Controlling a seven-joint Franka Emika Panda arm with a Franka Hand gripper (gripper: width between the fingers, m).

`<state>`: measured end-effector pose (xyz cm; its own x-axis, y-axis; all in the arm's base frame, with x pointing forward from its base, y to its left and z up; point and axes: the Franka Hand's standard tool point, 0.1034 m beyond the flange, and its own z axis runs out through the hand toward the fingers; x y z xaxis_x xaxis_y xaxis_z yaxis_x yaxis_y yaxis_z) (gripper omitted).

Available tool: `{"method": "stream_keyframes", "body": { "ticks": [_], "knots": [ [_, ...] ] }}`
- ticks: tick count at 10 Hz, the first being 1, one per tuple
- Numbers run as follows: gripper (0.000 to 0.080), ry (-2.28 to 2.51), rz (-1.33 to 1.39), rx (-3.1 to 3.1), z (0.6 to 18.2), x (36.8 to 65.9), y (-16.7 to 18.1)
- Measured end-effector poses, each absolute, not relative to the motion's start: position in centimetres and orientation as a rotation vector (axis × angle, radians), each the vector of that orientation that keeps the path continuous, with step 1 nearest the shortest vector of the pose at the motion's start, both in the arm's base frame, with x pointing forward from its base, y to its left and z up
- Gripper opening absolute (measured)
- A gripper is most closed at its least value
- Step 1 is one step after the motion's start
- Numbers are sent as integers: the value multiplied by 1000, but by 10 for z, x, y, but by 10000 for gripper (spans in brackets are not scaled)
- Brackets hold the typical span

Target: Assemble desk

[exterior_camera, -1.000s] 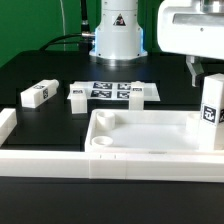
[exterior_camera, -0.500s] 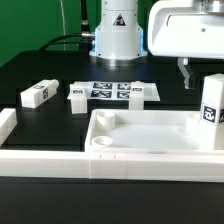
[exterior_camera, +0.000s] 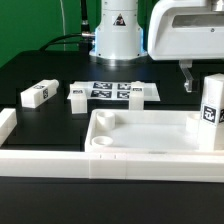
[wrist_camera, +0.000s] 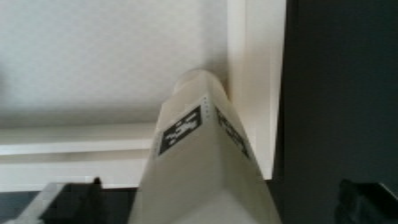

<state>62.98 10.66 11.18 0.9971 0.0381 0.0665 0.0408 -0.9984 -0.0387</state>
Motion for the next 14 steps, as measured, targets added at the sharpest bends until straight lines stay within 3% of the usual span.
{"method": "stream_keyframes", "body": {
  "ticks": [7,8,9,10,11,14],
  "knots": [
    [649,-815,-110,-3028,111,630,103],
    [548,-815,-110,-3028,111,630,103],
    [548,-814,-110,-3029,111,630,103],
    [366,-814,-110,-3029,111,630,103],
    [288,-808,-110,-3030,111,630,103],
    [288,-732,-110,-3047,111,630,103]
  ]
}}
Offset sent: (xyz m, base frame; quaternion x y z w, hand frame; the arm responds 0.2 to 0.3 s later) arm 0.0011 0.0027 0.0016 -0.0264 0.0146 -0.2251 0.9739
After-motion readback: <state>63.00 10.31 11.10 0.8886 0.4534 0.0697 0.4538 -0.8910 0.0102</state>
